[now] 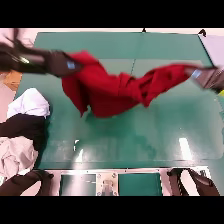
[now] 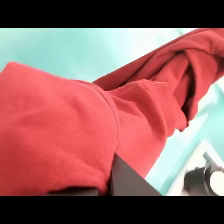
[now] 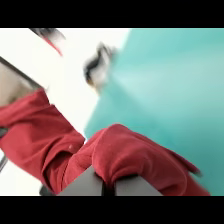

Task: Fold the shirts.

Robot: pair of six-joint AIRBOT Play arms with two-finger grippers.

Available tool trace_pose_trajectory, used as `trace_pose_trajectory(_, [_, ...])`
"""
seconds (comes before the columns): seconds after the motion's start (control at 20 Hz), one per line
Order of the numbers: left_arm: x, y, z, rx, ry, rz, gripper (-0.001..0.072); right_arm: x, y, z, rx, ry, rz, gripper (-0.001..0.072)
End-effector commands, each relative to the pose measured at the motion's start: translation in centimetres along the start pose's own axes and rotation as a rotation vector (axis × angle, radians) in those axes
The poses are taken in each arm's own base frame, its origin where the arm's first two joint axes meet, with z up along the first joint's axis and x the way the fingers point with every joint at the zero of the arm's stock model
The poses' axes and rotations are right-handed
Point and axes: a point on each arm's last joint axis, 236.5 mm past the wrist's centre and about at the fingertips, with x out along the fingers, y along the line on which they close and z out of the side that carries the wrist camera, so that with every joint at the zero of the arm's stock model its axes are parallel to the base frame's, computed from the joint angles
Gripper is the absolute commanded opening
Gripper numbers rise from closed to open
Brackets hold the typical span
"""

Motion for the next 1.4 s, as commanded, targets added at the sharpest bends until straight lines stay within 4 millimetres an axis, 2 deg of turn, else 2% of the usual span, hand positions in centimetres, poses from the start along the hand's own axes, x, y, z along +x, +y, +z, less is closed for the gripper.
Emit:
trace_pose_trajectory(0.0, [-8.3,-6.6,7.0,0.249,-0.252,0.056,0.0027,-3.2,9.1,6.4,-0.276,-0.165,0.059,0.0017])
trace_pose_trajectory(0.1, [-13.8,-9.4,9.4,0.339,-0.382,0.150,0.0027,-5.6,12.9,9.9,-0.474,-0.274,-0.061,0.0018])
trace_pose_trajectory(0.15, [-15.6,-10.0,9.7,0.354,-0.414,0.192,0.0028,-6.5,13.9,11.2,-0.523,-0.318,-0.120,0.0018])
trace_pose_trajectory(0.2, [-16.5,-10.1,9.7,0.356,-0.418,0.225,0.0028,-7.2,14.8,11.9,-0.544,-0.347,-0.164,0.0017])
trace_pose_trajectory(0.25, [-16.8,-10.0,9.0,0.365,-0.387,0.242,0.0027,-7.7,15.4,12.0,-0.555,-0.359,-0.201,0.0017])
trace_pose_trajectory(0.35, [-15.5,-8.2,7.3,0.311,-0.299,0.261,0.0028,-7.8,15.3,11.3,-0.544,-0.349,-0.226,0.0017])
trace_pose_trajectory(0.4, [-14.2,-6.7,6.5,0.284,-0.248,0.275,0.0028,-7.6,14.7,10.7,-0.528,-0.329,-0.225,0.0017])
trace_pose_trajectory(0.45, [-12.8,-4.8,5.8,0.251,-0.208,0.291,0.0028,-7.2,13.3,10.1,-0.492,-0.298,-0.226,0.0018])
trace_pose_trajectory(0.55, [-9.6,-0.5,4.4,0.182,-0.130,0.330,0.0027,-6.1,9.2,8.8,-0.376,-0.241,-0.223,0.0018])
trace_pose_trajectory(0.6, [-7.3,2.0,3.2,0.144,-0.075,0.340,0.0028,-5.2,6.3,7.7,-0.297,-0.207,-0.216,0.0018])
trace_pose_trajectory(0.65, [-4.7,4.7,1.7,0.099,-0.015,0.342,0.0028,-4.2,3.2,6.5,-0.214,-0.176,-0.216,0.0018])
trace_pose_trajectory(0.75, [0.8,10.0,-2.1,0.011,0.102,0.339,0.0028,-1.5,-4.4,2.9,-0.051,-0.109,-0.228,0.0019])
trace_pose_trajectory(0.85, [7.1,15.1,-6.7,-0.074,0.196,0.302,0.0028,1.4,-13.2,-2.3,0.130,-0.053,-0.294,0.0019])
trace_pose_trajectory(0.9, [10.3,17.5,-9.2,-0.126,0.228,0.279,0.0029,2.8,-17.8,-5.7,0.219,-0.014,-0.350,0.0019])
trace_pose_trajectory(1.0, [15.9,21.3,-13.5,-0.249,0.264,0.231,0.0029,5.1,-24.9,-12.0,0.351,0.084,-0.458,0.0018])
trace_pose_trajectory(1.05, [18.3,22.9,-15.1,-0.309,0.270,0.211,0.0029,6.2,-27.4,-14.3,0.394,0.141,-0.487,0.0018])
trace_pose_trajectory(1.15, [21.6,25.2,-16.9,-0.392,0.254,0.194,0.0029,7.9,-30.9,-16.2,0.460,0.200,-0.505,0.0019])
trace_pose_trajectory(1.25, [22.7,26.8,-17.1,-0.400,0.242,0.215,0.0030,9.1,-32.7,-15.5,0.472,0.213,-0.503,0.0020])
trace_pose_trajectory(1.3, [22.6,27.2,-16.6,-0.390,0.229,0.225,0.0032,9.3,-32.9,-14.3,0.452,0.212,-0.489,0.0055])
trace_pose_trajectory(1.35, [22.2,27.3,-15.6,-0.382,0.219,0.219,0.0264,9.2,-32.6,-12.5,0.426,0.203,-0.469,0.0137])
